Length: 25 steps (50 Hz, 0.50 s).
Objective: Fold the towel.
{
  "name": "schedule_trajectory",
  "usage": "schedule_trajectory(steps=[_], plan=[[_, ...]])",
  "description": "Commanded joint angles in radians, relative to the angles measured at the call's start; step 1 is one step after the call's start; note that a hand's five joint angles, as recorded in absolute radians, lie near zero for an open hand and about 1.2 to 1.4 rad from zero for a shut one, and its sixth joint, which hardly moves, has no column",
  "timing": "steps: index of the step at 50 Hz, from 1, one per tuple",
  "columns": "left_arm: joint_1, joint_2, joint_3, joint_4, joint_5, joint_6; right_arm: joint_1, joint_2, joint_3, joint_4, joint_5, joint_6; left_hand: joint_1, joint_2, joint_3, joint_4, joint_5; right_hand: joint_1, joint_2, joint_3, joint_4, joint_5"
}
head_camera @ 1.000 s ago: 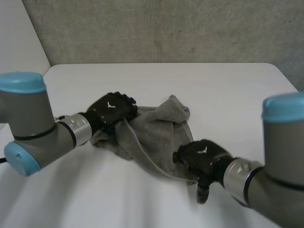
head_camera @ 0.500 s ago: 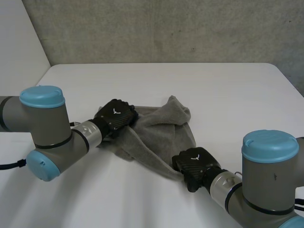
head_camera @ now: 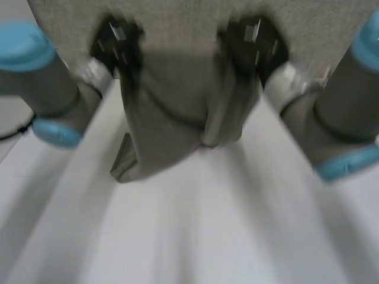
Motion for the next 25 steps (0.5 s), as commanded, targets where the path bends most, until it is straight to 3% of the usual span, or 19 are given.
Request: schedule_trajectory(steps=[1,5,6,7,9,10,12,18,22,24,25], plan=[[0.023,0.180,0.124,0.222,-0.251,-0.228,-0.010,-0.035,-0.189,-0.329,0.050,0.010,0.109,0.063,0.054,0.038,0.096,0.064,0.079,0.053,0.053,0.050],[0.040,0.239,0.027,0.238,-0.237,-0.299,-0.011,-0.044,-0.167,-0.289,-0.002,0.010,0.109,0.063,0.054,0.038,0.096,0.064,0.079,0.053,0.053,0.050],[0.052,0.265,-0.055,0.233,-0.222,-0.310,-0.013,-0.039,-0.151,-0.226,-0.056,0.010,0.109,0.063,0.054,0.038,0.096,0.064,0.079,0.053,0.053,0.050],[0.066,0.292,-0.148,0.235,-0.196,-0.308,-0.013,-0.039,-0.151,-0.225,-0.056,0.010,0.109,0.063,0.054,0.038,0.096,0.064,0.079,0.053,0.053,0.050],[0.078,0.318,-0.245,0.235,-0.164,-0.308,-0.013,-0.027,-0.103,-0.074,-0.186,-0.002,0.109,0.063,0.054,0.038,0.096,0.064,0.079,0.053,0.053,0.050],[0.087,0.337,-0.342,0.236,-0.124,-0.308,-0.013,-0.027,-0.103,-0.074,-0.187,-0.002,0.109,0.063,0.054,0.038,0.096,0.064,0.079,0.053,0.053,0.050],[0.092,0.349,-0.438,0.238,-0.081,-0.308,-0.016,-0.003,-0.051,0.061,-0.267,-0.022,0.109,0.063,0.054,0.038,0.096,0.064,0.079,0.053,0.053,0.050],[0.121,0.389,-0.798,0.245,0.054,-0.304,-0.054,0.004,0.067,0.190,-0.271,-0.116,0.109,0.063,0.054,0.038,0.096,0.064,0.079,0.053,0.053,0.050],[0.141,0.397,-0.926,0.245,0.085,-0.298,-0.091,-0.016,0.231,0.213,-0.274,-0.200,0.109,0.063,0.054,0.038,0.096,0.064,0.079,0.053,0.053,0.050],[0.141,0.389,-1.004,0.242,0.091,-0.263,-0.097,-0.027,0.298,0.209,-0.275,-0.223,-0.273,-0.319,-0.329,-0.344,-0.286,0.064,0.079,0.053,0.053,0.050],[0.141,0.389,-1.004,0.242,0.091,-0.262,-0.099,-0.028,0.334,0.206,-0.274,-0.232,-0.275,-0.321,-0.331,-0.347,-0.288,0.064,0.079,0.053,0.053,0.050]])
